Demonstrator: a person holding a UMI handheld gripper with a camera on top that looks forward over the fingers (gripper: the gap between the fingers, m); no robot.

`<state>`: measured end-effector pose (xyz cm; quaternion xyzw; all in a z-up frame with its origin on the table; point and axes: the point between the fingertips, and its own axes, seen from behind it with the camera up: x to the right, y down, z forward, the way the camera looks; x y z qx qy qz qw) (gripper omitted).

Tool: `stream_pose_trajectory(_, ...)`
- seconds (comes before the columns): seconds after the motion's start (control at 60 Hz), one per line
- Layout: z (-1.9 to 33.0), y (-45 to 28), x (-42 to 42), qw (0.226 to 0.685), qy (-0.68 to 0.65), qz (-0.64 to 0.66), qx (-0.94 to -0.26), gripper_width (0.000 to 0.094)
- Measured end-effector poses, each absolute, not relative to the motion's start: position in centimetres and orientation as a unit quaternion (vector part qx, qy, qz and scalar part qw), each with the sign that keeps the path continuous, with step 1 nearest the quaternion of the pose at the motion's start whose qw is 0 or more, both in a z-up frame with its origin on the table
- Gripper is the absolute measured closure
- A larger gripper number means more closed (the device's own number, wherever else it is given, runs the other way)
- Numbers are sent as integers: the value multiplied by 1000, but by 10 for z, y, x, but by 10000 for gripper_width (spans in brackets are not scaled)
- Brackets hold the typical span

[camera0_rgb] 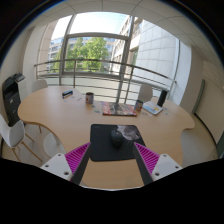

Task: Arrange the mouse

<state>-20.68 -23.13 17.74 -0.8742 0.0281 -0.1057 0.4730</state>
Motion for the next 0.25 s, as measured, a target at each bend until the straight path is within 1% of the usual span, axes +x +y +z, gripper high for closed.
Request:
stream_pose_trajectory(0.133,186,-248,-215,475,27,-107,-873,92)
stream_pose_trajectory(0.25,185,-251,-220,475,28,-103,-873,95)
